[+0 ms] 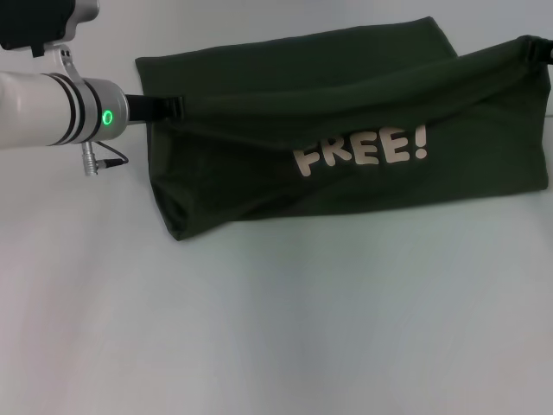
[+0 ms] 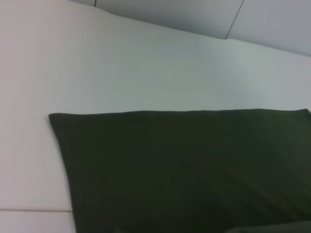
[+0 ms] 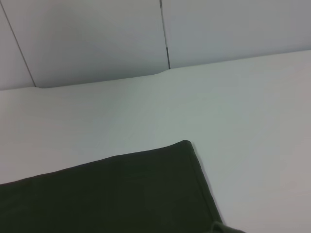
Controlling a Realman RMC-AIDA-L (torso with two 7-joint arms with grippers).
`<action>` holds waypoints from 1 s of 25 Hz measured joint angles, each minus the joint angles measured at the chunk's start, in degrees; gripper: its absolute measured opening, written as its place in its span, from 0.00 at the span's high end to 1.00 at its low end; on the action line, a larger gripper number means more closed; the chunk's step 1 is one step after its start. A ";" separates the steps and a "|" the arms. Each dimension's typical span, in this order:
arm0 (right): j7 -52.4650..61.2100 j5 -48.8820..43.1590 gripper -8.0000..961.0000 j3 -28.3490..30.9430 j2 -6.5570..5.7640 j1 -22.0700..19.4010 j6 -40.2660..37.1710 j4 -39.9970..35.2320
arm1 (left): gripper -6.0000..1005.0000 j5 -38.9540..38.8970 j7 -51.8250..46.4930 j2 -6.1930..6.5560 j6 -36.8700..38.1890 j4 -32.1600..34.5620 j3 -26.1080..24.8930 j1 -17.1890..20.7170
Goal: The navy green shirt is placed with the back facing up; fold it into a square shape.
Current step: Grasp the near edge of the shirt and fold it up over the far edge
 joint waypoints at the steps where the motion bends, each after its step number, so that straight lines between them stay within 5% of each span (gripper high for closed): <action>1: 0.00 -0.01 0.89 -0.02 -0.05 0.09 0.02 0.00 | 0.96 -0.03 0.00 0.00 -0.05 -0.22 0.00 -0.09; 12: 0.16 -6.34 0.89 -0.26 -0.77 3.52 0.26 1.18 | 0.96 -0.90 -0.84 0.17 0.40 -2.54 -0.42 -1.27; 17: 0.32 -7.15 0.70 -0.25 -0.80 3.91 0.12 1.04 | 0.93 -1.02 -1.62 0.18 0.65 -2.93 -0.26 -1.30; 25: 0.78 -5.93 0.52 4.13 -1.32 1.64 -7.01 -3.29 | 0.64 -4.82 -1.25 0.04 2.18 -0.36 -0.23 0.56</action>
